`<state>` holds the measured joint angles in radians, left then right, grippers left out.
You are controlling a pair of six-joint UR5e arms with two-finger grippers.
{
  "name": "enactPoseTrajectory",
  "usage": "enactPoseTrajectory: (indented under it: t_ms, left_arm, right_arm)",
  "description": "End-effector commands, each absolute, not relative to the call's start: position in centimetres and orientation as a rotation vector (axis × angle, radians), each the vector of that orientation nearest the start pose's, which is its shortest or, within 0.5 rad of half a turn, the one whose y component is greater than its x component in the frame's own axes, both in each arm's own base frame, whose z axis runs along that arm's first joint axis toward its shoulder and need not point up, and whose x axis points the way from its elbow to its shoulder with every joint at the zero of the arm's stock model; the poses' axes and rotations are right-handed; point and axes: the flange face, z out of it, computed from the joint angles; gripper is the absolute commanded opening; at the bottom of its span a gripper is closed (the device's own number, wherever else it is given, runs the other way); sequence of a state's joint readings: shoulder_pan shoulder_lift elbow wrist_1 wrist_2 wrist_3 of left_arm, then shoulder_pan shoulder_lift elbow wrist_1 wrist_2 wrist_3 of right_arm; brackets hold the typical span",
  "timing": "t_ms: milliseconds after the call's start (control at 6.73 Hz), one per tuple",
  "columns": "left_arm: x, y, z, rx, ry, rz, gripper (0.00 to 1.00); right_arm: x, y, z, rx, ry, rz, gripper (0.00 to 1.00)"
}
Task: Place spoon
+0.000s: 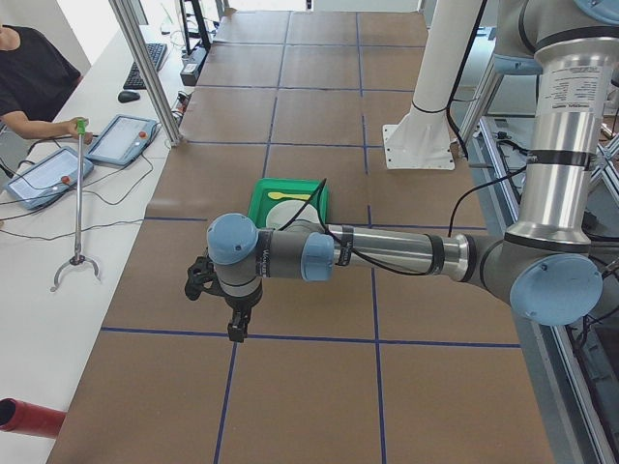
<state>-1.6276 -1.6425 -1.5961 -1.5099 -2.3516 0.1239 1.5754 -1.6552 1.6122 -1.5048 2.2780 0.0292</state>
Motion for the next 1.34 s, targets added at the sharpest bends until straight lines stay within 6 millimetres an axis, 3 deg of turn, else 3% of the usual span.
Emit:
enactPoseTrajectory:
  t_ms: [0, 595, 743, 892, 1189]
  left_arm:
    - [-9.3, -51.7, 61.0, 0.081, 0.778, 0.068, 1.00]
    - [-9.3, -49.7, 62.3, 0.060, 0.780, 0.053, 1.00]
    - [-9.2, -47.9, 64.1, 0.028, 0.788, 0.042, 1.00]
    - [-9.1, -47.1, 64.7, 0.034, 0.782, 0.042, 1.00]
    - [-9.1, -47.8, 64.0, 0.049, 0.787, 0.046, 1.00]
  right_arm:
    - [7.1, -45.7, 67.6, 0.013, -0.707, 0.024, 1.00]
    - [7.1, -45.7, 67.6, 0.013, -0.707, 0.024, 1.00]
    - [7.1, -45.7, 67.6, 0.013, -0.707, 0.024, 1.00]
    - [7.1, -45.7, 67.6, 0.013, -0.707, 0.024, 1.00]
    - [7.1, -45.7, 67.6, 0.013, -0.707, 0.024, 1.00]
